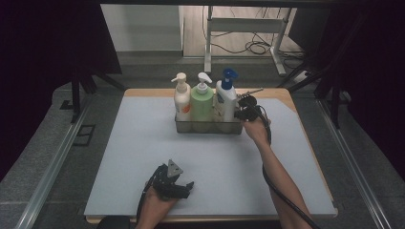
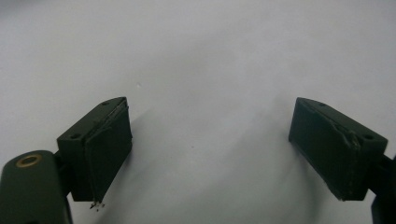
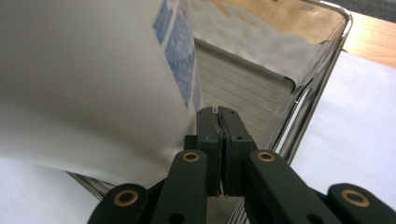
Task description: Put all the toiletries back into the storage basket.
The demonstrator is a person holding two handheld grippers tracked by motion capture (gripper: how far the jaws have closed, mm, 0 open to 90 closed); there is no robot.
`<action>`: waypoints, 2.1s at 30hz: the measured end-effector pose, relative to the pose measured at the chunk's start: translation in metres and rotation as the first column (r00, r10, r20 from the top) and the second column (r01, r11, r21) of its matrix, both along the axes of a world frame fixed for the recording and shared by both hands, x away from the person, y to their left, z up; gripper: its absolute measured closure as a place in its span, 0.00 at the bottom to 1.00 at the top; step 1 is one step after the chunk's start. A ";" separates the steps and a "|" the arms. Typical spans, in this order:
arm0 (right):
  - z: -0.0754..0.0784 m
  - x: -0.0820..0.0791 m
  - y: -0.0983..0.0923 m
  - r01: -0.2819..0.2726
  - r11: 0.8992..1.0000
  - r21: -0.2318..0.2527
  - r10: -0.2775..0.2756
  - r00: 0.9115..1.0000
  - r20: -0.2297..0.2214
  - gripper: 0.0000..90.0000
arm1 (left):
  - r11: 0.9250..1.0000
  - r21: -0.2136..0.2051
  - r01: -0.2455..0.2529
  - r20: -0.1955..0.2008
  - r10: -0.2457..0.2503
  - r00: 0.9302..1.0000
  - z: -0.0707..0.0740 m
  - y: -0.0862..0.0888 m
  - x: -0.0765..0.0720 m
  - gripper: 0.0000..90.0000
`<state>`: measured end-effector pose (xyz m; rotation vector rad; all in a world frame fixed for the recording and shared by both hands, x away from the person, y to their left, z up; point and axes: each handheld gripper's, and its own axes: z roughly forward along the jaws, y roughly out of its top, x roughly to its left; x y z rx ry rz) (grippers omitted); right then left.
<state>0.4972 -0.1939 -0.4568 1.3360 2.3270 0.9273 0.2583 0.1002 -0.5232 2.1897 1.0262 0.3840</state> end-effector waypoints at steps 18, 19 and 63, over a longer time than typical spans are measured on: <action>-0.008 -0.001 0.011 -0.035 0.999 -0.021 0.035 0.999 -0.022 0.95 | 1.000 0.000 0.000 0.000 0.000 1.000 0.000 0.000 0.000 0.15; -0.008 -0.002 0.012 -0.035 0.999 -0.019 0.035 0.999 -0.027 0.95 | 1.000 0.000 0.000 0.000 0.000 1.000 0.000 0.000 0.000 0.15; -0.006 -0.011 0.013 -0.101 0.995 -0.004 0.100 0.994 -0.042 0.89 | 1.000 0.000 0.000 0.000 0.000 1.000 0.000 0.000 0.000 0.15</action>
